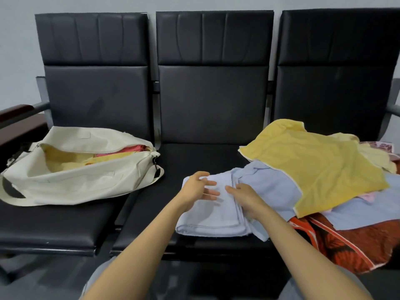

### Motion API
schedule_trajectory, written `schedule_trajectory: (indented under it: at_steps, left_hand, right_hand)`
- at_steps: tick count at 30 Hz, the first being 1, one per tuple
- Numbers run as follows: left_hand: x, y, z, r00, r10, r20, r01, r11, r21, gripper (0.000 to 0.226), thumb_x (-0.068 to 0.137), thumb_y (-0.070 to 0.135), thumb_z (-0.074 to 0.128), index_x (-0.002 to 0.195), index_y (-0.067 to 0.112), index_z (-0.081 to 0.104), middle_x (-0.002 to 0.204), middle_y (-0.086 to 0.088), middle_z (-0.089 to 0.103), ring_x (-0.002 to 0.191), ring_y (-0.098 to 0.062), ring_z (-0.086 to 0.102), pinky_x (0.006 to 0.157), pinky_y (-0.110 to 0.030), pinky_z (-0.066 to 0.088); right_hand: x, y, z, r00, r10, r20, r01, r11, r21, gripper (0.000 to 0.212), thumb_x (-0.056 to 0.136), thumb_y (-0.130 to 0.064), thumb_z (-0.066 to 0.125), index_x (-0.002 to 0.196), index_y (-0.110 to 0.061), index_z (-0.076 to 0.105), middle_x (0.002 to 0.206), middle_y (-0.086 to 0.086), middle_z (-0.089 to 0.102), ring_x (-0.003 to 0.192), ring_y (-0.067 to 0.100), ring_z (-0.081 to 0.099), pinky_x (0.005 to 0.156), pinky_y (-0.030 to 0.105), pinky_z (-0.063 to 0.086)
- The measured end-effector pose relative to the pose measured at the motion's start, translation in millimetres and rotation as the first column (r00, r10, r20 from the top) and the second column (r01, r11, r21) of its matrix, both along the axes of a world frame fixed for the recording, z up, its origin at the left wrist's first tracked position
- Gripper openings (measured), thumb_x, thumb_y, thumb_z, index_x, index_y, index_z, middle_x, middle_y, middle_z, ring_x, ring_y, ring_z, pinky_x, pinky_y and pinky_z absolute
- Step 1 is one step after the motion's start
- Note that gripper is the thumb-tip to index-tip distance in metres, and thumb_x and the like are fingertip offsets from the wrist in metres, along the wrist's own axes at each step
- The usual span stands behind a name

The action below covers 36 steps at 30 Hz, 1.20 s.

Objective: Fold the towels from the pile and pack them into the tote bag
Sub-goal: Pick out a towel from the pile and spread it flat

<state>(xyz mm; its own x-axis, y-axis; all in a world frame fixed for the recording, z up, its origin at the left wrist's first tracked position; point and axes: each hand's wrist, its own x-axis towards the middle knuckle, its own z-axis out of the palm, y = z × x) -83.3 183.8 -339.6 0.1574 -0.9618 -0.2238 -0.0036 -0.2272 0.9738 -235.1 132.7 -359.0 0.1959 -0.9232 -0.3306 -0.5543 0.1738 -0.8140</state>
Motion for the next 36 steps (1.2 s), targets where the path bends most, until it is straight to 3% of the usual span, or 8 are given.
schedule_trajectory:
  at_steps: [4, 8, 11, 15, 22, 27, 31, 36]
  left_hand:
    - [27.0, 3.9, -5.3, 0.971, 0.108, 0.212, -0.113, 0.994, 0.01, 0.022, 0.094, 0.002, 0.051, 0.114, 0.008, 0.057, 0.099, -0.008, 0.065, 0.067, -0.014, 0.06, 0.056, -0.021, 0.052]
    - [50.3, 7.7, -17.3, 0.844, 0.153, 0.514, -0.185, 0.983, 0.011, 0.02, 0.088, 0.01, 0.062, 0.108, 0.011, 0.059, 0.102, -0.005, 0.063, 0.08, -0.013, 0.056, 0.064, -0.022, 0.044]
    - [57.7, 11.4, -24.3, 0.742, 0.036, 0.669, -0.178, 0.973, 0.145, 0.036, 0.086, 0.029, 0.068, 0.113, 0.011, 0.052, 0.105, -0.001, 0.054, 0.091, -0.016, 0.053, 0.075, -0.026, 0.041]
    - [51.8, 12.5, -29.7, 0.819, -0.125, 0.559, -0.085, 0.939, 0.334, 0.033, 0.084, 0.04, 0.07, 0.083, 0.009, 0.055, 0.082, -0.001, 0.054, 0.074, -0.013, 0.052, 0.068, -0.026, 0.047]
    - [52.4, 13.7, -28.2, 0.939, -0.065, 0.336, -0.058, 0.937, 0.343, 0.039, 0.074, 0.029, 0.076, 0.103, 0.007, 0.062, 0.105, -0.002, 0.063, 0.095, -0.016, 0.059, 0.068, -0.025, 0.048]
    - [58.5, 20.1, -10.6, 1.0, 0.024, 0.017, -0.026, 0.993, 0.119, 0.043, 0.082, 0.02, 0.07, 0.116, -0.001, 0.053, 0.119, -0.02, 0.063, 0.097, -0.023, 0.066, 0.081, -0.034, 0.054]
    - [68.1, 35.2, 4.8, 0.999, -0.008, -0.035, 0.004, 0.994, -0.106, 0.062, 0.087, 0.0, 0.064, 0.13, 0.039, 0.041, 0.121, -0.013, 0.06, 0.104, -0.023, 0.064, 0.085, -0.035, 0.055]
    - [76.5, 51.9, 15.6, 0.994, -0.013, 0.113, 0.042, 0.965, -0.258, 0.067, 0.08, -0.009, 0.067, 0.122, 0.042, 0.057, 0.139, 0.002, 0.046, 0.123, -0.014, 0.051, 0.1, -0.032, 0.048]
  right_hand:
    - [2.2, 1.2, -5.3, 0.994, 0.085, -0.07, -0.094, 0.985, -0.145, 0.046, 0.089, -0.02, 0.061, 0.132, -0.01, 0.045, 0.132, 0.006, 0.052, 0.115, 0.022, 0.053, 0.096, 0.032, 0.045]
    - [-9.1, -2.4, 5.6, 0.999, 0.029, -0.018, -0.031, 0.991, -0.134, 0.031, 0.087, -0.016, 0.054, 0.116, -0.007, 0.048, 0.117, 0.006, 0.056, 0.096, 0.019, 0.053, 0.075, 0.03, 0.044]
    - [-15.6, -1.3, 1.3, 0.965, 0.055, -0.258, -0.088, 0.989, -0.116, 0.047, 0.088, -0.025, 0.059, 0.127, -0.004, 0.042, 0.125, 0.01, 0.051, 0.106, 0.023, 0.053, 0.077, 0.028, 0.043]
    - [-13.0, 4.7, -4.6, 0.915, 0.083, -0.396, -0.136, 0.985, -0.107, 0.063, 0.089, -0.041, 0.061, 0.132, 0.0, 0.041, 0.131, 0.013, 0.05, 0.116, 0.026, 0.052, 0.086, 0.029, 0.044]
    - [-7.2, 2.3, -1.4, 0.951, 0.06, -0.303, -0.087, 0.993, -0.074, 0.054, 0.085, -0.045, 0.062, 0.123, -0.009, 0.052, 0.124, 0.007, 0.057, 0.112, 0.026, 0.054, 0.094, 0.036, 0.047]
    - [-9.7, 3.0, 19.1, 0.977, 0.02, 0.213, -0.018, 1.0, -0.014, 0.045, 0.092, -0.031, 0.061, 0.129, -0.013, 0.045, 0.124, 0.001, 0.054, 0.107, 0.02, 0.053, 0.093, 0.034, 0.045]
    - [-15.0, 0.7, 30.3, 0.869, 0.138, 0.475, -0.076, 0.986, -0.148, 0.073, 0.092, -0.019, 0.063, 0.149, -0.039, 0.022, 0.151, -0.005, 0.028, 0.137, 0.021, 0.034, 0.107, 0.037, 0.038]
    - [-11.1, 5.9, 34.9, 0.819, 0.418, 0.394, -0.336, 0.905, -0.261, 0.055, 0.082, -0.013, 0.073, 0.127, -0.037, 0.054, 0.133, -0.012, 0.049, 0.123, 0.014, 0.049, 0.1, 0.036, 0.05]
